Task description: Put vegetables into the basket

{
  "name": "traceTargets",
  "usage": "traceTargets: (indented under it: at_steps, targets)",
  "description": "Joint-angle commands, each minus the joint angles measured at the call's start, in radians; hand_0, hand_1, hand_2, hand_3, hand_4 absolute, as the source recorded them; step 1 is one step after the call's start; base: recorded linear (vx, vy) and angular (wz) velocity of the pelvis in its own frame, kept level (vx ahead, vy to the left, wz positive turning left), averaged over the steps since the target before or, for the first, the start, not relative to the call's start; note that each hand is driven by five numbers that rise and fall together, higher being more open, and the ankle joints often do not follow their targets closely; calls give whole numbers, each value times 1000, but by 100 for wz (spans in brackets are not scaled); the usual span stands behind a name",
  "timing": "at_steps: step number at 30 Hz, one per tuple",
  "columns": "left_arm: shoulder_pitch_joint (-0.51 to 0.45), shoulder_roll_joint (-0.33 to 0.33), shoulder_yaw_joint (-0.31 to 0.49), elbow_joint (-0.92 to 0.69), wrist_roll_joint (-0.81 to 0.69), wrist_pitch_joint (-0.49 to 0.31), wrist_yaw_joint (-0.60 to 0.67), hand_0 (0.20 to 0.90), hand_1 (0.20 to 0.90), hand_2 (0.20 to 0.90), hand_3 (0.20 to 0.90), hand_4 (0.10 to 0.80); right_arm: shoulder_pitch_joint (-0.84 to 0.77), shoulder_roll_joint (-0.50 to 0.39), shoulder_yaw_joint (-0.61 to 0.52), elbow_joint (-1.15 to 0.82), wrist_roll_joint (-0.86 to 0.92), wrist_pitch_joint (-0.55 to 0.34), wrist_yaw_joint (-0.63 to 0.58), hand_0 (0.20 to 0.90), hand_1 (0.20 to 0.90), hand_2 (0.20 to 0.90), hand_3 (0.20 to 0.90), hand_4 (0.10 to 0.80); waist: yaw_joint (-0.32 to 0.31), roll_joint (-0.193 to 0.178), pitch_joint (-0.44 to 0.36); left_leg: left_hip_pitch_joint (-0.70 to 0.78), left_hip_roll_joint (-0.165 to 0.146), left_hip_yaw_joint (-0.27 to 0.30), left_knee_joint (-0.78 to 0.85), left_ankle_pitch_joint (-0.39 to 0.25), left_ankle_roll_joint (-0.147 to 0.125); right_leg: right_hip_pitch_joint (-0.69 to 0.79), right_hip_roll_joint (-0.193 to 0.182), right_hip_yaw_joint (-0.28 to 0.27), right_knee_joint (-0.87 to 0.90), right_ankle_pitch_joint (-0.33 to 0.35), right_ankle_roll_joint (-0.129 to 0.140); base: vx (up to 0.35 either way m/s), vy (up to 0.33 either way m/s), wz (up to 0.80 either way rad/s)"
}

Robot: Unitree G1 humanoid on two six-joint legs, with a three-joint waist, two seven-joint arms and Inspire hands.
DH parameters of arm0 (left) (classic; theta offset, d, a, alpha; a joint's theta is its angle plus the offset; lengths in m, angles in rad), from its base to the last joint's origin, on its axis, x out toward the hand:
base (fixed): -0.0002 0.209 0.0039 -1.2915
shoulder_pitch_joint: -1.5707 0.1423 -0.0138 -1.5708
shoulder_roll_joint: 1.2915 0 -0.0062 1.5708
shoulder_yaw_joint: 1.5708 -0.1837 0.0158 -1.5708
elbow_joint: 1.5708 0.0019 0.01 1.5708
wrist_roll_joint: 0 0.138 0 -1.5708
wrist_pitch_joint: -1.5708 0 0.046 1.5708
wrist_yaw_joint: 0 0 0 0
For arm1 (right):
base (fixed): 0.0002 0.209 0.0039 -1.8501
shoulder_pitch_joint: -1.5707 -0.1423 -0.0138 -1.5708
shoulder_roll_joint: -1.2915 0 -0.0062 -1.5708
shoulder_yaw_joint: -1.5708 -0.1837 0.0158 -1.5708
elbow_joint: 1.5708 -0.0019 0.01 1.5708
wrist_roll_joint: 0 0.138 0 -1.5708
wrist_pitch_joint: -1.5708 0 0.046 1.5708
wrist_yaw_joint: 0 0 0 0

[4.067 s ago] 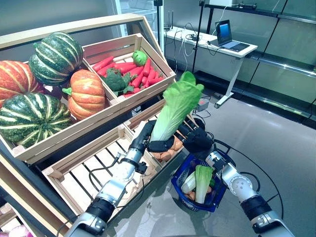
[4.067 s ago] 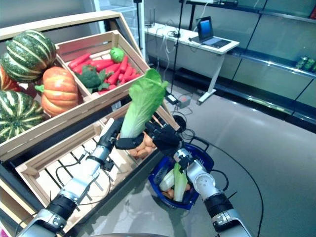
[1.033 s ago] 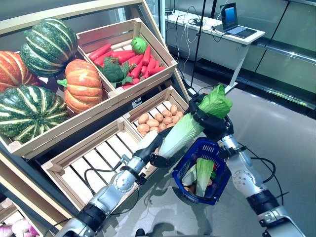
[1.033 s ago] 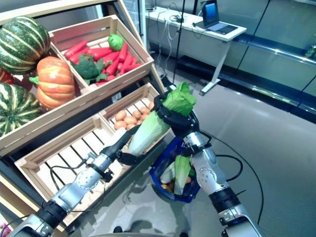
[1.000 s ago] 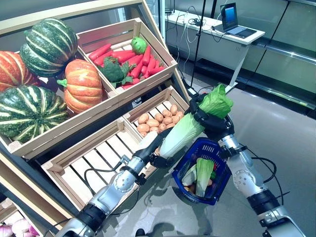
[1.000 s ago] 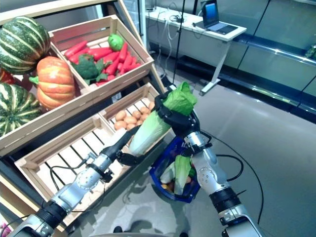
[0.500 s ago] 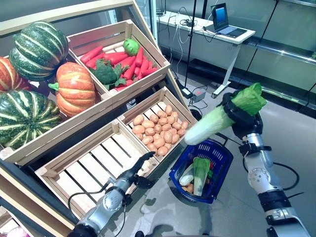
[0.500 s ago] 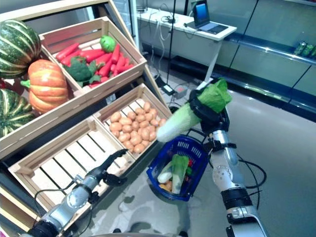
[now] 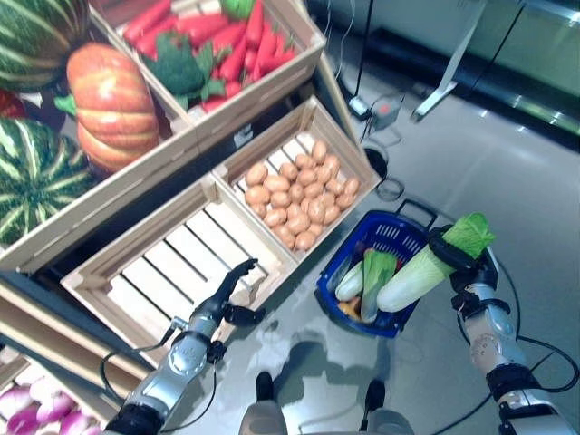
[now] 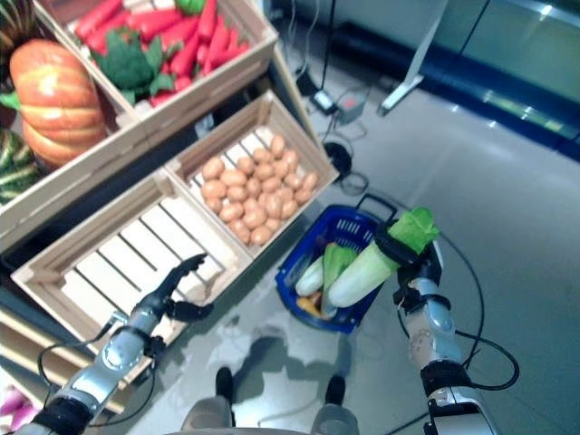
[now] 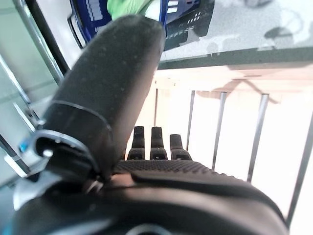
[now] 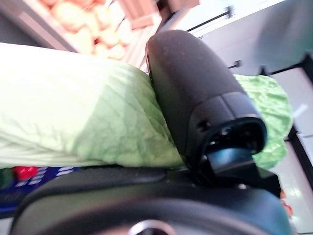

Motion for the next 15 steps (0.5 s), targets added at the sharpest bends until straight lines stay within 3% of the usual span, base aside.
traceTargets:
  at_steps: [1, 5, 9, 15]
  targets:
    - [-122, 45, 8, -63, -67, -119, 121, 900, 900, 900, 900, 800, -213, -110, -31, -30, -22, -191, -49, 300, 300, 300, 300, 400, 25, -3, 22, -186, 28, -66, 284, -113, -25, -105, -97, 43, 295, -130, -20, -216, 34, 13]
    - [-145, 27, 9, -102, -85, -159, 193, 900, 900, 900, 900, 800, -315, -162, -5, 35, -55, -166, -82, 300, 300, 300, 300, 400, 28, 11, 75, -335, 50, -92, 484, -195, -20, -260, -131, 78, 500, -203, -49, -164, 30, 0]
    - [-182, 15, 1, -144, -92, -178, 213, 900, 900, 900, 900, 800, -388, -193, 0, 98, -63, -164, -102, 300, 300, 300, 300, 400, 34, 18, 99, -444, 37, -113, 637, -268, -3, -393, -164, 103, 678, -253, -67, -104, 18, 7]
    - [-246, 23, -48, -159, -129, -180, 218, 900, 900, 900, 900, 800, -491, -240, -8, 189, -75, -138, -130, 300, 300, 300, 300, 400, 36, 25, 116, -563, 21, -142, 850, -403, 9, -563, -223, 156, 913, -341, -56, -37, 10, 13]
